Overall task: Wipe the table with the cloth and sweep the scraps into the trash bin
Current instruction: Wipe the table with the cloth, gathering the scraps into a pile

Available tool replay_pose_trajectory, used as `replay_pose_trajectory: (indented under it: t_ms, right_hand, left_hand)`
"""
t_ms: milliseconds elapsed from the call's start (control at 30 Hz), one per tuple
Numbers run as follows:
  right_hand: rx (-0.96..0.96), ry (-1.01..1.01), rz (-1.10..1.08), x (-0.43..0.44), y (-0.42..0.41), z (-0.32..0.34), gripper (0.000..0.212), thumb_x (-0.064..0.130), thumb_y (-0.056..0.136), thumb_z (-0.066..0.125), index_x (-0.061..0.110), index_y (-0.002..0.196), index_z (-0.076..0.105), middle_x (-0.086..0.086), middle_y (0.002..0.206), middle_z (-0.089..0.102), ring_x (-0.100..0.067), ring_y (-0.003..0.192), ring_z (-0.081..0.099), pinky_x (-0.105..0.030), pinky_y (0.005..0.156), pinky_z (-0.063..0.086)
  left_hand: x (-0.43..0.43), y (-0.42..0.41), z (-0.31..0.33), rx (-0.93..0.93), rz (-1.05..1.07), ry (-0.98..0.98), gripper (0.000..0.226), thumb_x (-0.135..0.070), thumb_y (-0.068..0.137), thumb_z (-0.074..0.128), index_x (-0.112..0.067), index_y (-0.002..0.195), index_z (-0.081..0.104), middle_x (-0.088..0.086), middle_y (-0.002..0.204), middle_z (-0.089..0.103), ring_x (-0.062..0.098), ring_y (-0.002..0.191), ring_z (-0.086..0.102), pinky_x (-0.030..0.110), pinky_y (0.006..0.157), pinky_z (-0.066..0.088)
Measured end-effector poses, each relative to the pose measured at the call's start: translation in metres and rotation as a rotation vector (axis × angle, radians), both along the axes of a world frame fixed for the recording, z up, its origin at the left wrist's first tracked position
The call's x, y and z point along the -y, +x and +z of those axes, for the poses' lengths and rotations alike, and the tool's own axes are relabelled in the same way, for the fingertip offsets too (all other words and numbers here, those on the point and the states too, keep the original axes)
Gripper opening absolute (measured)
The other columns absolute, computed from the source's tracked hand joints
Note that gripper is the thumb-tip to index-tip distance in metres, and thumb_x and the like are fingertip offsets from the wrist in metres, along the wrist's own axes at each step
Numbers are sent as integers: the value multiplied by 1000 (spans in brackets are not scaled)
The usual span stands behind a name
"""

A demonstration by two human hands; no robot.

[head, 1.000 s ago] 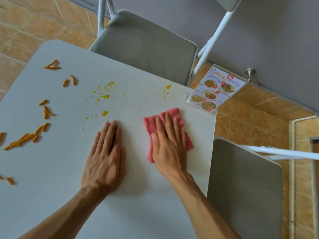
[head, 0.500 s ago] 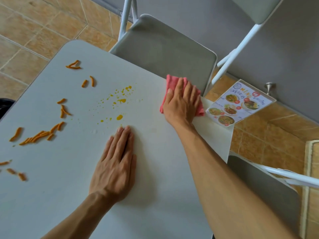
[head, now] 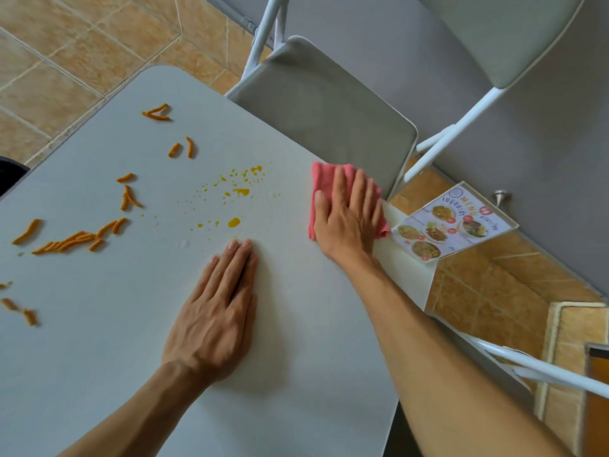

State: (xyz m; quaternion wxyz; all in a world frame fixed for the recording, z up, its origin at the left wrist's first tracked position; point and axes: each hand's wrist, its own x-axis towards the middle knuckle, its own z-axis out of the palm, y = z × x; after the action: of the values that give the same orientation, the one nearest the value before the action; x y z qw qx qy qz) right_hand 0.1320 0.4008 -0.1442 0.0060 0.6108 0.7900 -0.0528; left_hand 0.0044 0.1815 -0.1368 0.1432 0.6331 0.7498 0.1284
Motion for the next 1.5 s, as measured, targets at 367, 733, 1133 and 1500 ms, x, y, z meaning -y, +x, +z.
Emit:
replay_pose_trajectory:
  t_ms: [367,733,1133,1500]
  right_hand:
    - [-20,67,202,29,-5,-2,61,59,100,21,38,157,30,-8,168,23,-33,155,19,-53,125,15]
    - [9,-89,427,69,-146,3,65,50,102,19,31,162,7,-16,170,-2,-42,155,-7,-63,123,-5]
    - [-146,88,92,113,-169,-6,63,42,102,32,8,153,41,-25,160,34,-47,149,29,-63,120,22]
    - [-104,61,35,127,-111,-8,59,40,100,31,22,156,39,-9,165,33,-33,153,26,-59,121,21]
  left_hand:
    - [1,-4,3,48,-7,52,55,-23,99,43,-3,149,34,11,161,23,25,151,17,41,121,19]
    - [82,-79,1,-32,338,-9,58,-26,100,36,1,150,26,14,162,19,26,152,13,43,122,17]
    - [83,-78,1,-26,360,-34,58,-26,99,36,-2,151,26,10,162,19,22,152,13,42,121,18]
    - [81,-79,2,-31,356,-71,59,-26,99,38,-2,152,24,11,163,17,23,152,11,41,121,15]
